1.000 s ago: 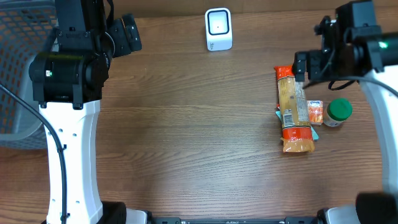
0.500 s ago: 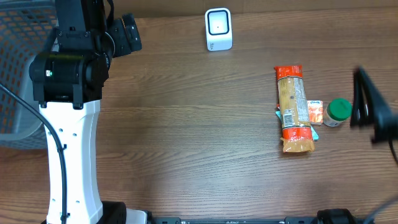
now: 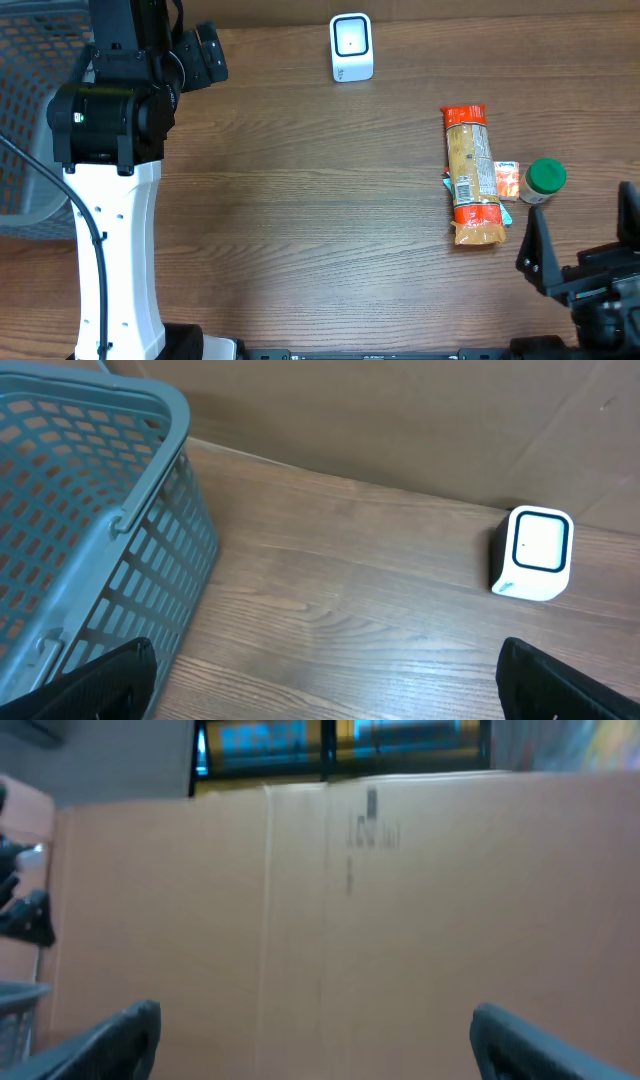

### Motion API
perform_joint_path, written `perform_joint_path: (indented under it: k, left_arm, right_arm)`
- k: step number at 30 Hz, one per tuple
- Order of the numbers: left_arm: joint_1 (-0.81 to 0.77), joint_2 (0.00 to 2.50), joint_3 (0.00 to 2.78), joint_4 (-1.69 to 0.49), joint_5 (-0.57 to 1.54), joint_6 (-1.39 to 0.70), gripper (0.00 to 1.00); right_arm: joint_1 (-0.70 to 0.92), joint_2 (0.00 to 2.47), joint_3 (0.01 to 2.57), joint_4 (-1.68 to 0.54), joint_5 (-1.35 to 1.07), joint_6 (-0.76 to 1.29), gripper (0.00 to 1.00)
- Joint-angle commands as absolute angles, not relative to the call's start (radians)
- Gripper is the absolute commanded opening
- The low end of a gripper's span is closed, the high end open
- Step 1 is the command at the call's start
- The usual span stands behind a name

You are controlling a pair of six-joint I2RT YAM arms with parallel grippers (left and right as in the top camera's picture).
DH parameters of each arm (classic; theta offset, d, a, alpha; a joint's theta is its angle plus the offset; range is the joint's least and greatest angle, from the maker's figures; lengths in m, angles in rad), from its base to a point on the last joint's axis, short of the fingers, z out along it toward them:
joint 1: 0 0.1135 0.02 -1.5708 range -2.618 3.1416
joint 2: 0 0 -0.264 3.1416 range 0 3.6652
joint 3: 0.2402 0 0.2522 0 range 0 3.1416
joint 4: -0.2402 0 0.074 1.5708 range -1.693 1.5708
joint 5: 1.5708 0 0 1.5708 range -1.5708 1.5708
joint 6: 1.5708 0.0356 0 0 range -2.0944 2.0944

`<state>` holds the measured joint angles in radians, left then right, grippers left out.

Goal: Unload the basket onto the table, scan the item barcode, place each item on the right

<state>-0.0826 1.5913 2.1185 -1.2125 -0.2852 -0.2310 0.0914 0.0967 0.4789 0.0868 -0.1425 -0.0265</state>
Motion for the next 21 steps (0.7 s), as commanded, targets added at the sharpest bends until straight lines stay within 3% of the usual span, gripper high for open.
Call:
perform_joint_path:
  k: [1,12,19,21]
  left_arm:
    - [-0.079,1.588,2.128,-1.212,-0.295,-0.213,1.0]
    - [-0.079,1.588,2.128,-1.212,-0.295,-0.213,1.0]
    - [-0.079,1.588,2.128,-1.212,-0.295,-0.213,1.0]
    - [-0.079,1.588,2.128,-1.212,-0.295,-0.213,1.0]
  right_arm:
    - [0.088,0.059,0.374,0.194,-0.182,-0.03,1.0]
    - [0.088,0.002,0.117,0.339,-0.165,-0.03,1.0]
    - [0.088,0.002,0.004,0.333,-0.164,-0.03,1.0]
    - [0.088,0.002,0.007,0.241,-0.147,-0.031,1.0]
